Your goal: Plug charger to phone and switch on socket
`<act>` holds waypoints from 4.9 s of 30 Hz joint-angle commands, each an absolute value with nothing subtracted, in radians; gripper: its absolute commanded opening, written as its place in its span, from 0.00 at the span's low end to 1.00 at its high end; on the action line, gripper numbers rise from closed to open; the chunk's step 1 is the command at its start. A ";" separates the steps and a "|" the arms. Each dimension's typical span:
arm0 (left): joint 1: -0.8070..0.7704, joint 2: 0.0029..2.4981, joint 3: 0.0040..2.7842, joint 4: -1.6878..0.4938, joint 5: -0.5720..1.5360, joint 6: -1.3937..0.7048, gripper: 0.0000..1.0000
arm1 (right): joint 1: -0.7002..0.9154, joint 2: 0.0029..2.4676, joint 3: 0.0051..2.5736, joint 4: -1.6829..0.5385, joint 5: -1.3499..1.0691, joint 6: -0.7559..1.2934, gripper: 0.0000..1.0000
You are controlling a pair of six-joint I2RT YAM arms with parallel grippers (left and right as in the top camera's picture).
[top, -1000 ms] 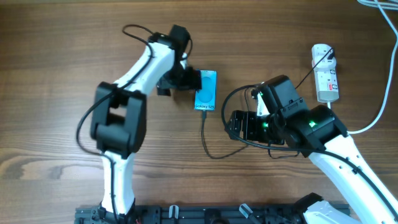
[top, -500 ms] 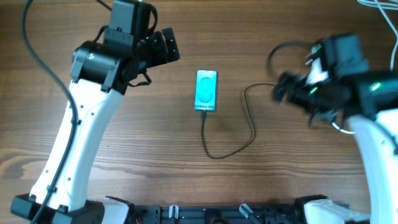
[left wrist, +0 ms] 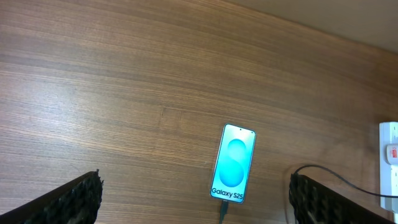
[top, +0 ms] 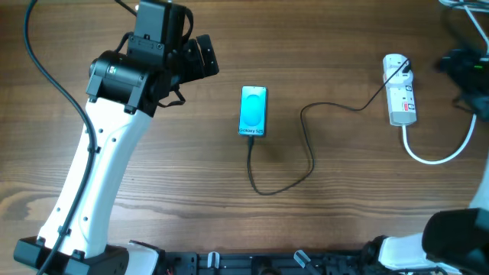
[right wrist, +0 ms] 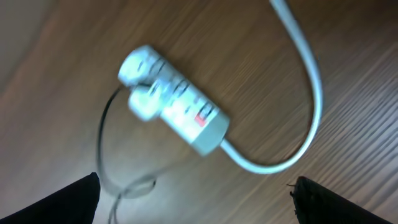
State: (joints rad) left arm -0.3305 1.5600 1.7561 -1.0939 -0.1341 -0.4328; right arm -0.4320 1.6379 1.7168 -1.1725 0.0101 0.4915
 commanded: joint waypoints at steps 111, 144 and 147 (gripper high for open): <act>-0.332 1.565 1.750 -1.093 -0.150 -0.450 1.00 | -0.462 2.298 1.696 -0.934 -0.242 0.357 1.00; -0.332 1.565 1.750 -1.093 -0.150 -0.450 1.00 | -0.214 0.971 1.088 -0.961 -0.112 0.373 1.00; -0.332 1.565 1.750 -1.093 -0.150 -0.450 1.00 | -0.154 0.788 0.987 -0.969 -0.113 0.405 1.00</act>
